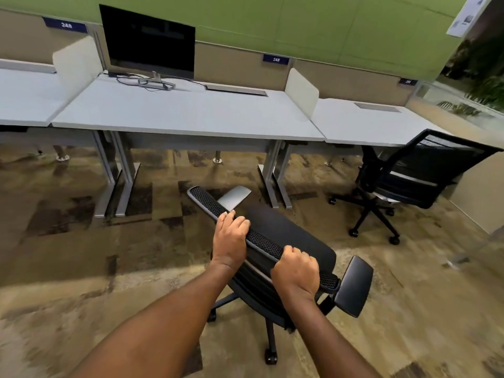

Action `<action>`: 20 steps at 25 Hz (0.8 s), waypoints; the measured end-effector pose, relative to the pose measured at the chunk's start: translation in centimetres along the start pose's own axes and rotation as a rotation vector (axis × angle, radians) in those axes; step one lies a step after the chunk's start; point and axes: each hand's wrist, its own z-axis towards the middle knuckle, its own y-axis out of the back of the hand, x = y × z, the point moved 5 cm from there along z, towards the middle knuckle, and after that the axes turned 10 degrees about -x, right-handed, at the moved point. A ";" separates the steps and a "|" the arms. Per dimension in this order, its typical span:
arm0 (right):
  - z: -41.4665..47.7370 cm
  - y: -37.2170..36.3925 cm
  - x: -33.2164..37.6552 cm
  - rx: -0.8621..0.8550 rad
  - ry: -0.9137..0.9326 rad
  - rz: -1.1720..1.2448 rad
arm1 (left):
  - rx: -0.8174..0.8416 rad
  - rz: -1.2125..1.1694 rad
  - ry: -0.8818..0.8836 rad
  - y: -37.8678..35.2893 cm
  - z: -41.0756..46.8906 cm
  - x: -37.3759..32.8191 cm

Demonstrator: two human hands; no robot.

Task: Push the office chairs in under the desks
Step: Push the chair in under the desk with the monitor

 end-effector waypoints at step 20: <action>13.0 -4.2 0.8 -0.035 0.357 0.178 | -0.100 0.373 0.265 -3.7 6.3 0.6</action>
